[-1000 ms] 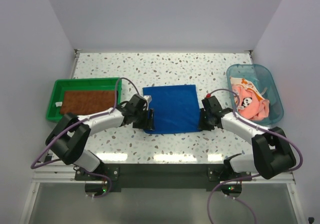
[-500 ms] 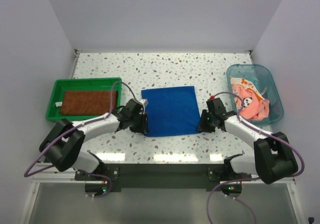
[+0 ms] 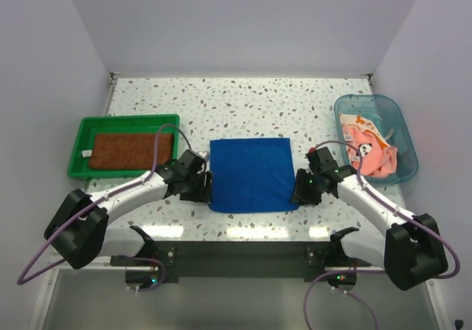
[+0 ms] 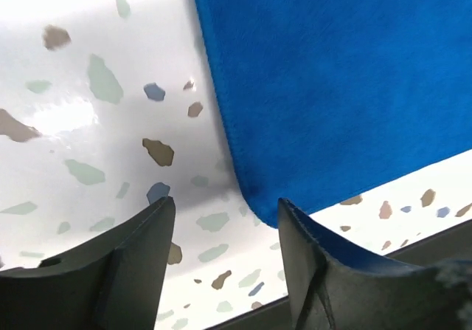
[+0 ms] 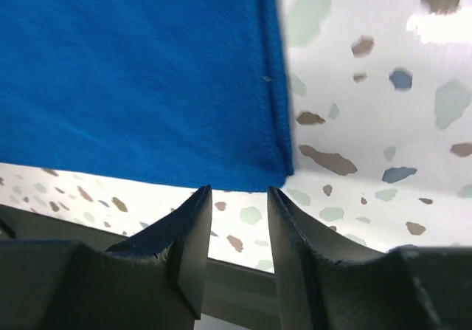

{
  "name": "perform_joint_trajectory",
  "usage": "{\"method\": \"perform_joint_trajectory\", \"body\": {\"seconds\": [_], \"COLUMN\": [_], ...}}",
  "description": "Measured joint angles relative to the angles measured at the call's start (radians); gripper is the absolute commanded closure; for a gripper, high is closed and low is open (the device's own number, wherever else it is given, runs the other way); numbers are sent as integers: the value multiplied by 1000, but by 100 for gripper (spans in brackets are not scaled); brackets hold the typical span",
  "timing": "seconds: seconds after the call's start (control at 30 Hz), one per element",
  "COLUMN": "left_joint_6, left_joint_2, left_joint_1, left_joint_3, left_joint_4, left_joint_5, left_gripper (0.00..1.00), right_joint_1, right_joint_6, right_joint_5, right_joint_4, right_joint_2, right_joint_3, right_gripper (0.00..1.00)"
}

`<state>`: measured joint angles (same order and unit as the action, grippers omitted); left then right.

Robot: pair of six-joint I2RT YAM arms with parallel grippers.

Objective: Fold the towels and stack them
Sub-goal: Move the towel to the center of the board

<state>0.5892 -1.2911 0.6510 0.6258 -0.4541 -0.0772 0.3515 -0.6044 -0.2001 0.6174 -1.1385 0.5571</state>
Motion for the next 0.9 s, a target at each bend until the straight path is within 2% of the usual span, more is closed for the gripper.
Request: {"method": "perform_joint_trajectory", "body": {"seconds": [0.17, 0.3, 0.4, 0.47, 0.67, 0.9], "left_joint_6": [-25, -64, -103, -126, -183, -206], "left_joint_2": [-8, -81, -186, -275, -536, -653], "left_joint_1": [-6, -57, -119, -159, -213, -226], "left_joint_3": [185, 348, 428, 475, 593, 627], "left_joint_4": [-59, -1, 72, 109, 175, 208], "left_joint_5": [71, 90, 82, 69, 23, -13], "left_gripper": [35, 37, 42, 46, 50, 51], "right_joint_1": [1, 1, -3, -15, -81, -142], "right_joint_6": [63, 93, 112, 123, 138, 139], "right_joint_5": [47, 74, 103, 114, 131, 122], "right_joint_4": [39, -40, -105, -150, -269, -341], "right_joint_2": [-82, -212, -332, -415, -629, -793], "right_joint_3": [244, 428, 525, 572, 655, 686], "right_gripper": [61, 64, 68, 71, 75, 76]}}
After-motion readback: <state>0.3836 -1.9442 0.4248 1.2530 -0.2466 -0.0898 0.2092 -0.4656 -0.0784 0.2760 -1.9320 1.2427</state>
